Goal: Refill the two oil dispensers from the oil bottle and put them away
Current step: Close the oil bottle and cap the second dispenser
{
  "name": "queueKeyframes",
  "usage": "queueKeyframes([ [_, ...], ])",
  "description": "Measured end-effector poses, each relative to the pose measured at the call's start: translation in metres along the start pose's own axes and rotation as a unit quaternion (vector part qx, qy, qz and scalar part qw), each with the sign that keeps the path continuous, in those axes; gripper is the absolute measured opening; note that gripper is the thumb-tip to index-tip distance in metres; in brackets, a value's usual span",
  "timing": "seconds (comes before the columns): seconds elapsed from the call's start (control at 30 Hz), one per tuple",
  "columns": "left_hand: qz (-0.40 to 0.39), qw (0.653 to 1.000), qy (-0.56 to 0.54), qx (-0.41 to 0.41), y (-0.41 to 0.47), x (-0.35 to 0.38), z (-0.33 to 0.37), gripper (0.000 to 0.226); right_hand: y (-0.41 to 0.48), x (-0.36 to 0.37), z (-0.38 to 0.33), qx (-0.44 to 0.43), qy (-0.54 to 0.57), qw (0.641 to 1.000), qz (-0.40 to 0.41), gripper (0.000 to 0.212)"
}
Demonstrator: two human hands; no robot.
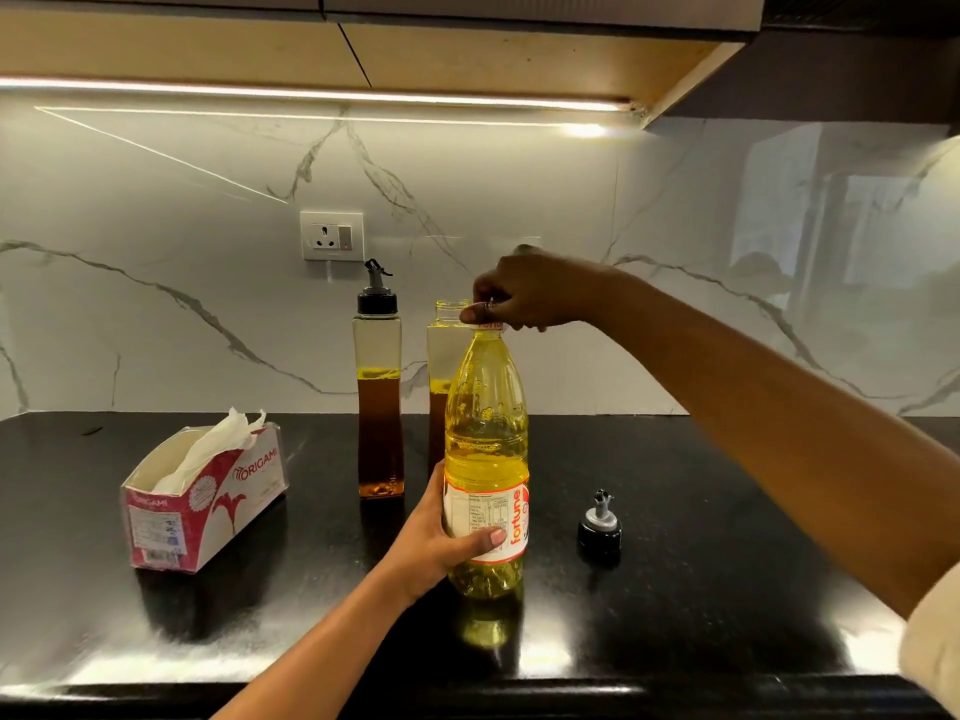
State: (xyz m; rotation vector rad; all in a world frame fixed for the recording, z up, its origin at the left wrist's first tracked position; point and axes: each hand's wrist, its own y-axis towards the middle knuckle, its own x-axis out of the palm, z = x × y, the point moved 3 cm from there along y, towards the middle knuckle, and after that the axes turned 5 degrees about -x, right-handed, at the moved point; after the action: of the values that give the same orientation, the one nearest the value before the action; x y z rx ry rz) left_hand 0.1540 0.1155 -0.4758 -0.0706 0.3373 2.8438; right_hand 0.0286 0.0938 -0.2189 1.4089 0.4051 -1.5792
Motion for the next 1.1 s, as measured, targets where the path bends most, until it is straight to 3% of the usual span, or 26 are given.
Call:
queueKeyframes([
  [0.07, -0.018, 1.000, -0.007, -0.002, -0.001, 0.001, 0.003, 0.101, 0.001, 0.000, -0.006, -0.070, -0.117, 0.990, 0.031, 0.060],
  [0.13, -0.030, 0.999, -0.014, -0.006, -0.003, 0.001, 0.004, 0.104, 0.001, 0.001, -0.005, -0.087, -0.169, 0.981, 0.045, 0.075],
  [0.23, -0.029, 1.000, -0.008, -0.006, -0.004, 0.001, 0.005, 0.101, 0.004, 0.001, -0.008, -0.061, -0.198, 0.977, 0.039, 0.063],
  [0.37, -0.008, 1.000, 0.008, 0.010, -0.005, 0.001, 0.002, 0.079, 0.008, -0.004, -0.018, -0.022, -0.220, 0.975, -0.017, 0.053],
  [0.5, -0.007, 1.000, 0.014, 0.018, -0.006, 0.001, 0.000, 0.094, 0.014, -0.002, -0.026, 0.053, -0.243, 0.965, -0.084, 0.060],
  [0.6, -0.008, 1.000, 0.010, 0.012, -0.006, 0.001, 0.000, 0.103, 0.019, -0.003, -0.033, 0.132, -0.168, 0.965, -0.150, 0.075],
  [0.67, -0.008, 1.000, 0.008, 0.008, -0.005, 0.001, 0.000, 0.105, 0.014, -0.010, -0.030, 0.169, -0.018, 0.973, -0.157, 0.074],
  [0.77, -0.014, 1.000, 0.005, 0.004, -0.004, 0.001, 0.001, 0.106, -0.001, -0.020, -0.011, 0.149, 0.186, 0.965, -0.112, 0.051],
  [0.83, -0.018, 1.000, 0.004, 0.000, -0.003, 0.001, 0.001, 0.107, -0.012, -0.019, -0.001, 0.101, 0.261, 0.955, -0.100, 0.028],
  [1.1, -0.021, 1.000, -0.008, 0.004, -0.005, 0.001, 0.002, 0.104, -0.012, -0.014, -0.002, 0.051, 0.284, 0.957, -0.038, 0.031],
])
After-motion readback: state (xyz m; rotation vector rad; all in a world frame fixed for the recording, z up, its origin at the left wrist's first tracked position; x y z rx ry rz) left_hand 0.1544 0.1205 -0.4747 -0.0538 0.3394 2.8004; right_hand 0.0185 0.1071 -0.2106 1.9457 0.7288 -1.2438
